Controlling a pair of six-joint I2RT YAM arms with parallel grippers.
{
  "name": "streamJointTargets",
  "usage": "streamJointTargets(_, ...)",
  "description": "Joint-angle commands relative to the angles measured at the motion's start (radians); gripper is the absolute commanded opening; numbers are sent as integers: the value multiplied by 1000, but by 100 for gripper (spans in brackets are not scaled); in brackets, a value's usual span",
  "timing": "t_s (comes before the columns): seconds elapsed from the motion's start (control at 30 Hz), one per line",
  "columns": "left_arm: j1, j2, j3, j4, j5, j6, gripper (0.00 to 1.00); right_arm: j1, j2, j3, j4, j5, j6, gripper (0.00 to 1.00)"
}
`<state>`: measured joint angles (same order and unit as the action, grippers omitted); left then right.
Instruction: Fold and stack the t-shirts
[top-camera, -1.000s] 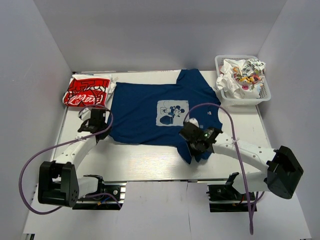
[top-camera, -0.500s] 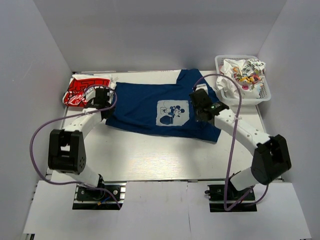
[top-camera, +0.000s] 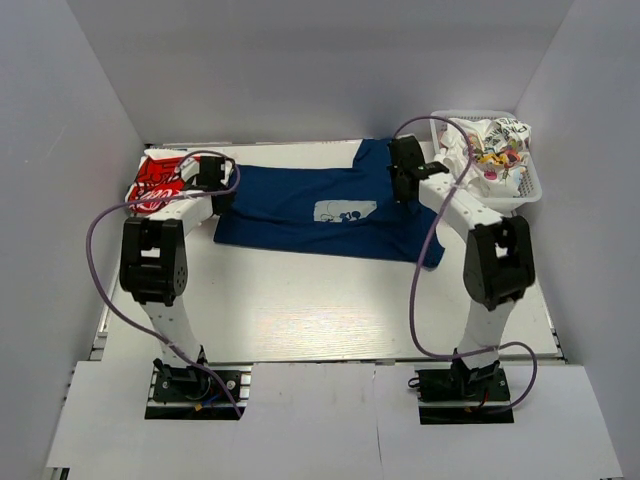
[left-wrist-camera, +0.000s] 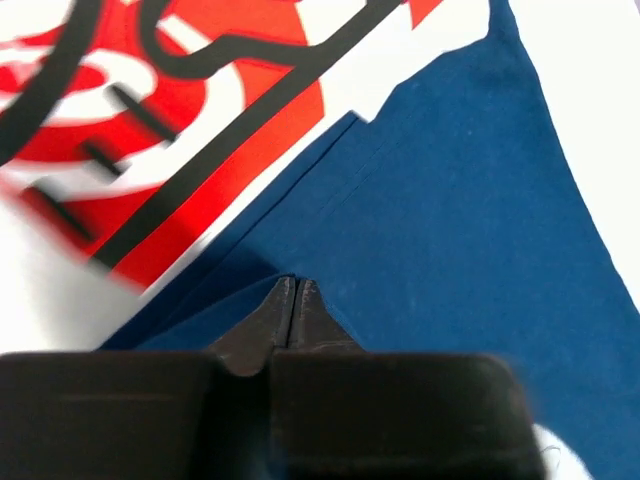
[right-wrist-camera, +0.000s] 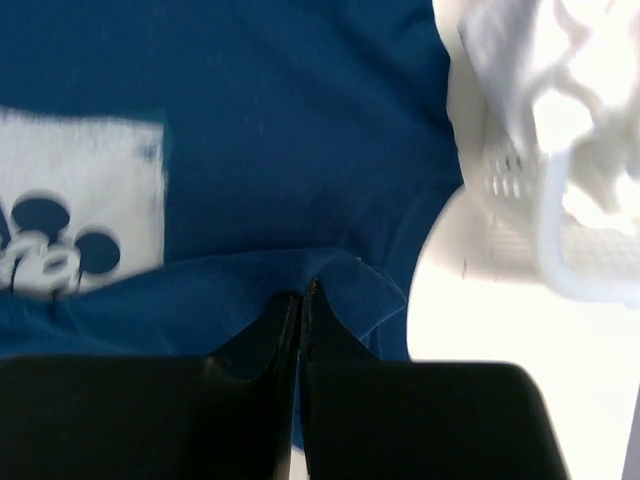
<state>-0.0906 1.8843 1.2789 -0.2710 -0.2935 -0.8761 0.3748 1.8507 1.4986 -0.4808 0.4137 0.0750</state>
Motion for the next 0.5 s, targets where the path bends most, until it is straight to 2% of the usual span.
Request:
streamJointTargets(0.0, 5, 30, 83, 15, -5, 14, 18, -20, 79, 123, 1, 5, -49, 0)
streamJointTargets(0.03, 5, 39, 95, 1, -6, 14, 41, -27, 140, 143, 4, 13, -67, 0)
streamJointTargets(0.1, 5, 39, 115, 1, -18, 14, 63, -30, 177, 210, 55, 39, -171, 0)
streamJointTargets(0.13, 5, 39, 128, 1, -18, 14, 80, -31, 212, 222, 73, 45, -200, 0)
streamJointTargets(0.17, 5, 39, 128, 1, -7, 26, 87, -33, 243, 254, 102, 37, -292, 0)
streamJointTargets(0.23, 5, 3, 107, 25, 4, 35, 100, -28, 294, 305, 122, 65, -313, 1)
streamJointTargets(0.3, 5, -19, 96, 35, 23, 46, 100, -30, 337, 344, 117, 19, -317, 24)
streamJointTargets(0.33, 5, -30, 82, 35, 34, 58, 100, -31, 340, 344, 126, 2, -334, 42)
streamJointTargets(0.37, 5, -52, 70, 35, 34, 69, 100, -27, 341, 344, 126, 2, -342, 86)
streamJointTargets(0.4, 5, -63, 69, 35, 34, 69, 100, -27, 341, 348, 128, 14, -334, 90)
streamJointTargets(0.47, 5, -91, 45, 26, 34, 91, 100, -24, 315, 351, 91, 23, -293, 90)
